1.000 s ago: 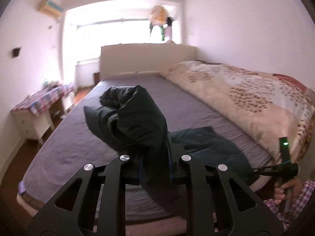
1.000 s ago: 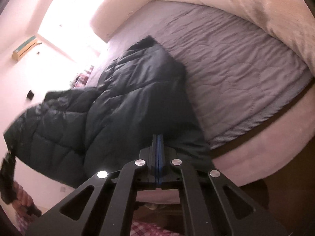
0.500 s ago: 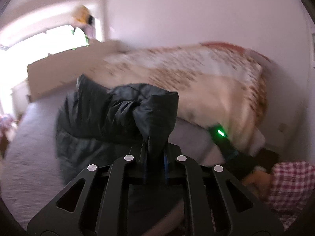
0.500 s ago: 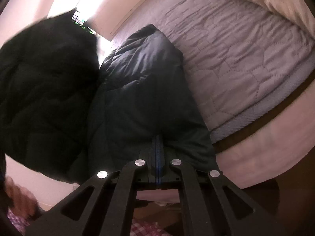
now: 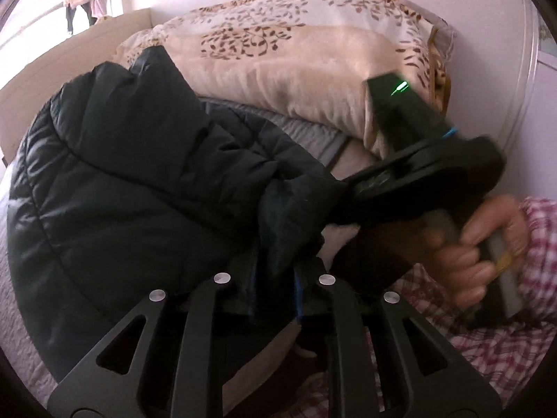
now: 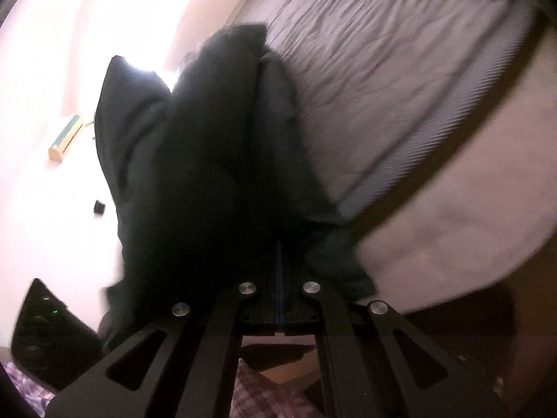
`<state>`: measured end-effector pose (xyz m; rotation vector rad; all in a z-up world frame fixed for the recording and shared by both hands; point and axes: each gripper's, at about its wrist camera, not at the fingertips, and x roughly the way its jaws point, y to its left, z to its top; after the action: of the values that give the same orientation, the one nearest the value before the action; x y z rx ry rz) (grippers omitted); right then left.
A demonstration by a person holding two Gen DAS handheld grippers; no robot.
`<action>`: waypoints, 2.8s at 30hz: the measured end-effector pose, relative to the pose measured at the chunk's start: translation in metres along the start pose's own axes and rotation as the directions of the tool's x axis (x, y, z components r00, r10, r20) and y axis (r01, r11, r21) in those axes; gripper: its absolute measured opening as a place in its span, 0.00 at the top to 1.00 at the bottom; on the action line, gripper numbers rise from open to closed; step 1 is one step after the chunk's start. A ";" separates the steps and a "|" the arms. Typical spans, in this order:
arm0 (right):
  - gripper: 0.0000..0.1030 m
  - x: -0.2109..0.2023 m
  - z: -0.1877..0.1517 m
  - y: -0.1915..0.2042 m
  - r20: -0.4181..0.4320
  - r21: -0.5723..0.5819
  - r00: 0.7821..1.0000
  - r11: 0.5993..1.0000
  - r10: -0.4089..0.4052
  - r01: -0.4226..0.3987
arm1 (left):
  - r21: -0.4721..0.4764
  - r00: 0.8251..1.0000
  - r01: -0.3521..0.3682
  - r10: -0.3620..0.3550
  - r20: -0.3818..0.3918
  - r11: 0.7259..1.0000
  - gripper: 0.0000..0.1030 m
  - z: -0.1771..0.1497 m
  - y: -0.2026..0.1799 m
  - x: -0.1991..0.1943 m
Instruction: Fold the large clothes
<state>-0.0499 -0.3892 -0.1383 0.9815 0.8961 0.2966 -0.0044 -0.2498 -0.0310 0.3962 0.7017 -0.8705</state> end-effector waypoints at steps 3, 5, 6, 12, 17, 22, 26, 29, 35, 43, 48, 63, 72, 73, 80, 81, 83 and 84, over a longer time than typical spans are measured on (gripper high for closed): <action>0.99 -0.038 -0.002 0.007 0.135 -0.036 0.972 0.980 -0.191 0.197 | 0.011 1.000 -0.001 0.001 -0.005 1.000 0.84 -0.002 -0.002 0.003; 0.99 -0.065 0.003 0.023 0.222 -0.059 0.955 0.975 -0.198 0.216 | 0.010 1.000 0.002 -0.002 -0.006 1.000 0.84 -0.005 -0.002 0.004; 0.99 -0.073 0.007 0.034 0.246 -0.077 0.953 0.977 -0.176 0.200 | 0.011 1.000 0.002 -0.002 -0.005 1.000 0.84 -0.006 -0.002 0.004; 0.99 -0.055 0.046 0.147 0.166 -0.347 0.986 0.934 -0.022 0.079 | 0.001 1.000 -0.002 0.002 -0.001 1.000 0.84 -0.008 -0.004 0.002; 0.99 0.023 0.092 0.178 0.024 -0.405 0.992 0.907 -0.121 0.120 | -0.041 1.000 0.015 -0.015 -0.006 0.999 0.82 -0.005 0.000 0.005; 1.00 0.073 0.103 0.133 -0.003 -0.384 0.946 0.874 -0.323 0.297 | -0.047 0.999 0.041 -0.042 -0.008 0.998 0.79 -0.005 0.001 0.011; 1.00 0.089 0.087 0.102 -0.002 -0.384 0.936 0.864 -0.353 0.325 | -0.020 0.999 0.046 -0.046 -0.021 0.999 0.75 -0.008 -0.005 0.016; 1.00 0.095 0.084 0.089 -0.004 -0.374 0.941 0.873 -0.338 0.312 | -0.021 0.996 0.074 -0.074 -0.039 0.997 0.75 -0.008 -0.004 0.013; 1.00 0.097 0.080 0.088 0.017 -0.393 0.934 0.857 -0.356 0.334 | -0.063 0.989 0.143 -0.145 -0.027 0.988 0.63 -0.002 0.006 -0.018; 1.00 0.097 0.077 0.091 0.030 -0.391 0.924 0.846 -0.382 0.363 | -0.193 0.998 0.009 0.002 0.057 0.981 0.43 -0.003 0.050 -0.086; 1.00 0.100 0.075 0.100 0.063 -0.421 0.893 0.799 -0.447 0.429 | -0.343 0.994 -0.098 0.108 0.010 0.934 0.42 -0.025 0.087 -0.104; 0.99 0.001 -0.012 0.143 0.280 -0.439 0.878 0.762 -0.388 0.476 | -0.577 0.994 -0.107 0.090 -0.059 0.810 0.42 -0.074 0.126 -0.099; 0.99 0.030 -0.032 0.093 0.231 -0.405 0.823 0.718 -0.520 0.567 | -0.631 0.995 -0.096 0.048 -0.092 0.770 0.42 -0.093 0.130 -0.091; 0.99 0.033 -0.031 0.092 0.229 -0.410 0.818 0.710 -0.528 0.573 | -0.635 0.994 -0.099 0.052 -0.092 0.767 0.42 -0.094 0.130 -0.092; 0.99 0.042 -0.039 0.087 0.231 -0.405 0.804 0.697 -0.548 0.592 | -0.638 0.992 -0.117 0.064 -0.106 0.761 0.42 -0.097 0.131 -0.093; 0.99 0.042 -0.038 0.085 0.230 -0.405 0.804 0.697 -0.549 0.592 | -0.635 0.992 -0.120 0.065 -0.108 0.763 0.42 -0.097 0.130 -0.093; 0.99 0.042 -0.035 0.084 0.226 -0.403 0.804 0.699 -0.549 0.591 | -0.631 0.991 -0.125 0.071 -0.111 0.766 0.42 -0.096 0.129 -0.094; 0.99 0.042 -0.035 0.083 0.224 -0.401 0.804 0.700 -0.550 0.591 | -0.628 0.991 -0.128 0.074 -0.112 0.767 0.42 -0.096 0.128 -0.095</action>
<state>-0.0369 -0.2984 -0.1010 0.2397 0.9506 -0.0792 0.0186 -0.0652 -0.0277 -0.1469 0.9942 -0.4671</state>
